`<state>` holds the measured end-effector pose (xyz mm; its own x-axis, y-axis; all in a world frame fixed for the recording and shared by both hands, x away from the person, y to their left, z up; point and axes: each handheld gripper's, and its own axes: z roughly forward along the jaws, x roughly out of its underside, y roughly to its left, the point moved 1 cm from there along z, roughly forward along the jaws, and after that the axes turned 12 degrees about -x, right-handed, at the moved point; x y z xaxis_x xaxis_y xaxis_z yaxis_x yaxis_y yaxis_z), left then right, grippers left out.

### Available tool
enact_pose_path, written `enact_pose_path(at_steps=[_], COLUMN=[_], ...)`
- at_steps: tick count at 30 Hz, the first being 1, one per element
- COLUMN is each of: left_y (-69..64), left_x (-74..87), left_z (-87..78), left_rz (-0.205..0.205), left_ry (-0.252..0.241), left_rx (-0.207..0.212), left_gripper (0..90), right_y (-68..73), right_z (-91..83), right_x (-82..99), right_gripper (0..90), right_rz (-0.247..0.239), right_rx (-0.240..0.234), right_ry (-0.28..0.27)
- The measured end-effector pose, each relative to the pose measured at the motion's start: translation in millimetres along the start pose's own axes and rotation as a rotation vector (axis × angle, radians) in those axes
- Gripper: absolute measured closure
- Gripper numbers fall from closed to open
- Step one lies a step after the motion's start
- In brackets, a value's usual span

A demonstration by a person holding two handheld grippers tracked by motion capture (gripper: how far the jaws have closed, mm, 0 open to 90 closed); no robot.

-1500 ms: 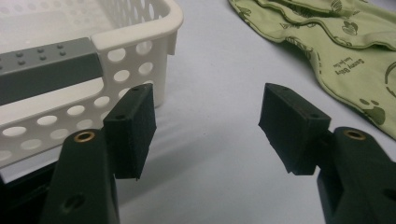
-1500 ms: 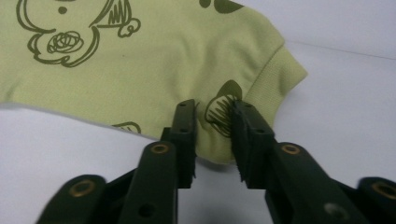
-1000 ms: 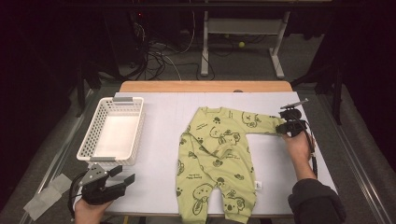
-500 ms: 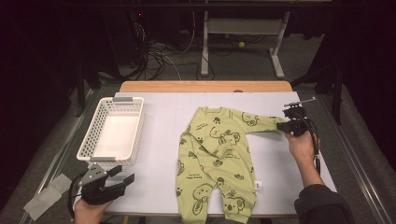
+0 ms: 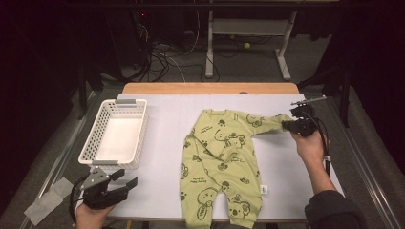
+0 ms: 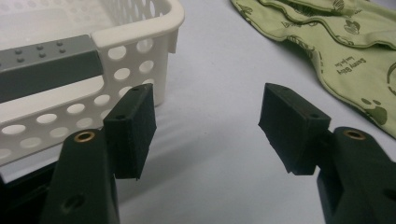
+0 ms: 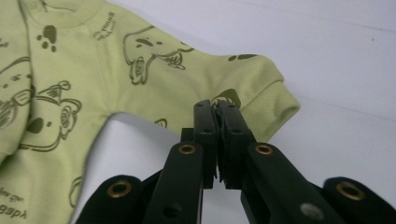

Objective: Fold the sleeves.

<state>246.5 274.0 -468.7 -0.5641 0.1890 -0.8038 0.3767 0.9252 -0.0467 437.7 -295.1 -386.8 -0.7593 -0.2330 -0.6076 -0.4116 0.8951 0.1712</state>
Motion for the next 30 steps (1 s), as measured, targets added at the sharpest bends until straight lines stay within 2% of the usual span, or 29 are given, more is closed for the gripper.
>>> enact_pose_path(at_steps=[19,30], left_y=[-0.1,-0.5], left_x=[0.0,0.0], left_z=[-0.3,-0.1], left_rz=[0.0,-0.001], left_ry=[-0.001,0.0], left_rx=[0.002,0.0], left_gripper=[33.5,33.4], right_y=[26.1,46.7], right_z=[-12.1,-15.3], right_x=[-10.3,-15.2], right_gripper=[88.4,88.3], right_rz=[-0.081,-0.137], right_rx=[-0.06,-0.105], right_ry=[-0.039,-0.054])
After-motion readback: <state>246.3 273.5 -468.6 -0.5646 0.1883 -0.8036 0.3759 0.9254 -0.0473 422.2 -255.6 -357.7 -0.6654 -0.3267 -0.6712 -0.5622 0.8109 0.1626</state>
